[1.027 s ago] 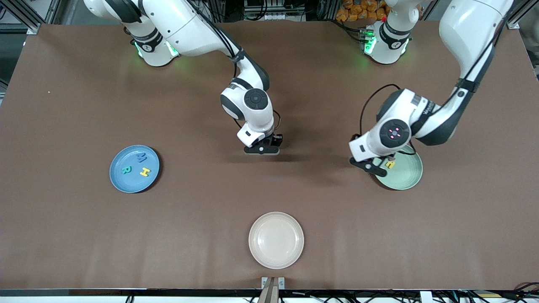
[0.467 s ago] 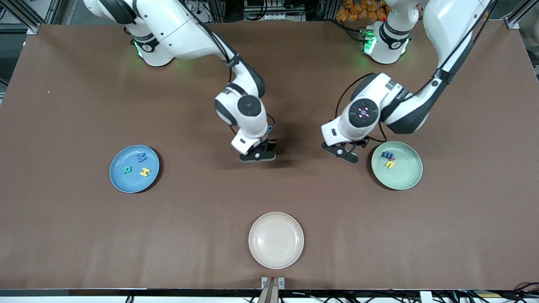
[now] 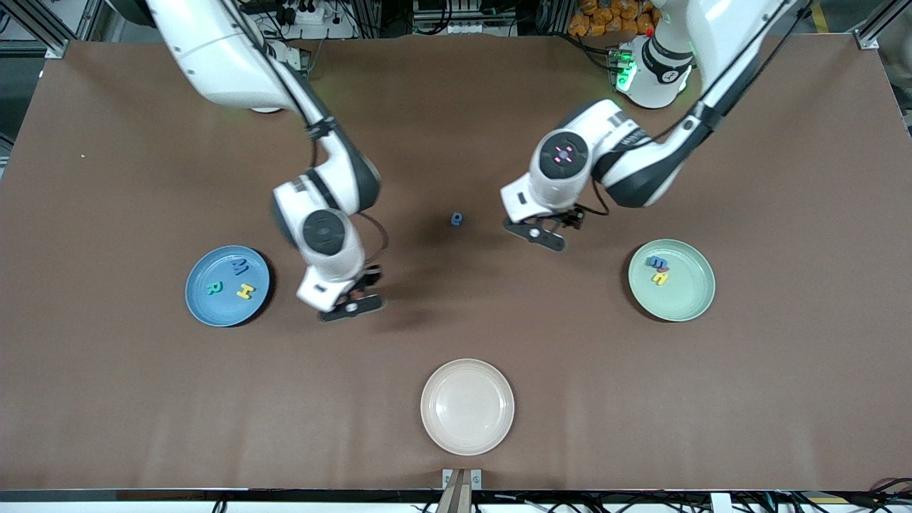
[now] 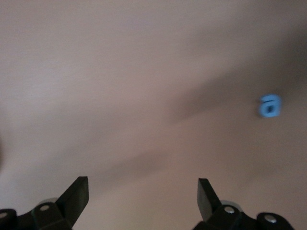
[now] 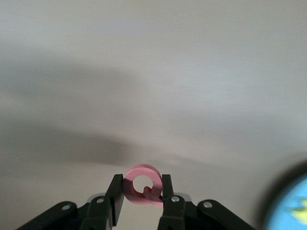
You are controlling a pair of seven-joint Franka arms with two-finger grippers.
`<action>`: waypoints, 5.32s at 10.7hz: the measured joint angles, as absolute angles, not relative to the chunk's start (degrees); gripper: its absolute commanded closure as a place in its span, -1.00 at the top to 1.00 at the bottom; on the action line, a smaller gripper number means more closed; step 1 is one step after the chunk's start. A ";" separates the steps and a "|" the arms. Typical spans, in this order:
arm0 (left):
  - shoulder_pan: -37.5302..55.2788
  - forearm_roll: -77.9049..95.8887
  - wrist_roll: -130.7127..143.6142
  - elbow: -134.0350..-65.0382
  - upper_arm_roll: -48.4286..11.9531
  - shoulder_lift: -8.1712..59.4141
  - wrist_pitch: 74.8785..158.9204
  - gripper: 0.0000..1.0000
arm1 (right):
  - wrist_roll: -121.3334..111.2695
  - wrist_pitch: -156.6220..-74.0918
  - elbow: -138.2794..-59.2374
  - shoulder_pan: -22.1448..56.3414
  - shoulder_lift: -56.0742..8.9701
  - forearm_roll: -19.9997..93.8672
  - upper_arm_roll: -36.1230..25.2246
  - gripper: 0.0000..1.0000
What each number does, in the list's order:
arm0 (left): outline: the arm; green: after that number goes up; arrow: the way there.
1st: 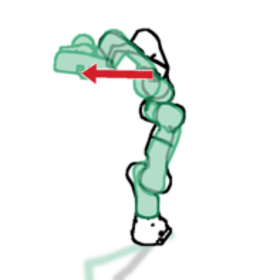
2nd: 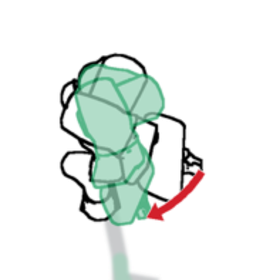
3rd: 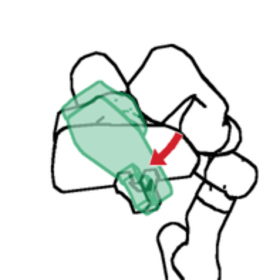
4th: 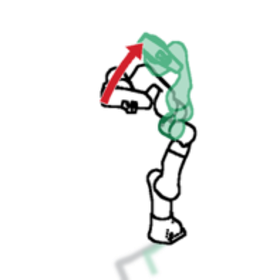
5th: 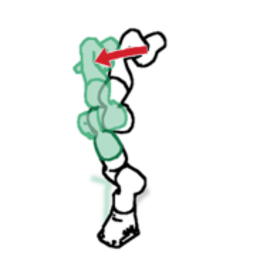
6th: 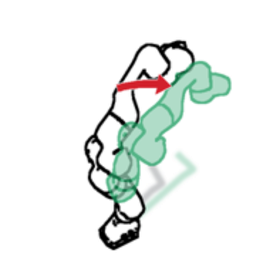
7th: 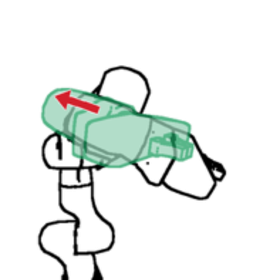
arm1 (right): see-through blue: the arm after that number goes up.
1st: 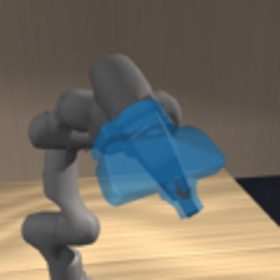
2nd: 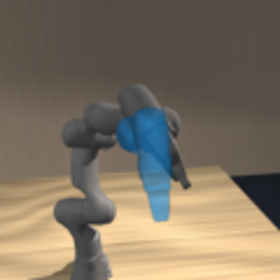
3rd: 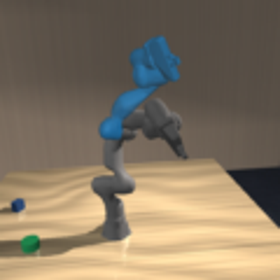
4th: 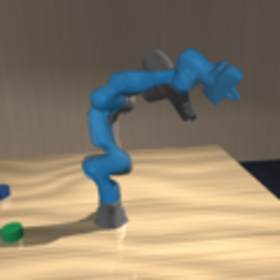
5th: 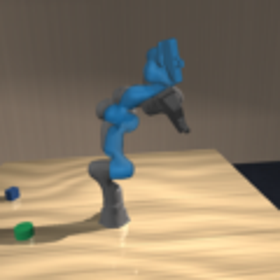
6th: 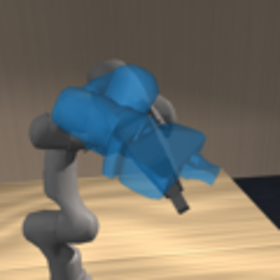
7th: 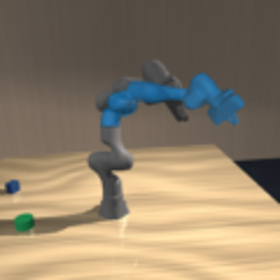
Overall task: Sort uppercase to blue plate, lowercase to green plate
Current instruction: 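Place the Q on the blue plate while the left gripper reaches the a, then grasp the blue a with the left gripper while the right gripper retracts, then place the blue a on the green plate with the left gripper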
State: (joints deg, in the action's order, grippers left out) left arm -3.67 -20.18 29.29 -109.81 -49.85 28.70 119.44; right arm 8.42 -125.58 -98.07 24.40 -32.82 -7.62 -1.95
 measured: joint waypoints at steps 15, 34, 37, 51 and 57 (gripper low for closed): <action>23.16 -25.50 45.20 -105.96 -34.74 38.70 135.21 0.29 | -17.95 -138.31 -113.89 10.95 -29.15 -3.39 -9.86 -0.55; 29.65 -25.59 46.15 -102.23 -27.51 42.67 141.25 -0.14 | -14.61 -105.71 -97.94 6.40 -13.12 -2.66 -5.65 1.00; 29.87 -25.63 46.15 -101.89 -27.10 43.02 141.85 -0.52 | -12.62 -101.48 -95.32 3.94 -7.38 -2.66 -4.15 1.00; -10.85 -30.83 29.88 -103.94 -44.13 30.98 125.99 -1.00 | -8.38 -97.81 -94.33 -4.01 1.06 -0.70 2.78 1.00; -19.80 -30.85 14.07 -106.20 -35.68 30.03 119.10 -0.93 | -1.62 -97.24 -94.33 -1.41 1.63 -1.44 -2.33 1.00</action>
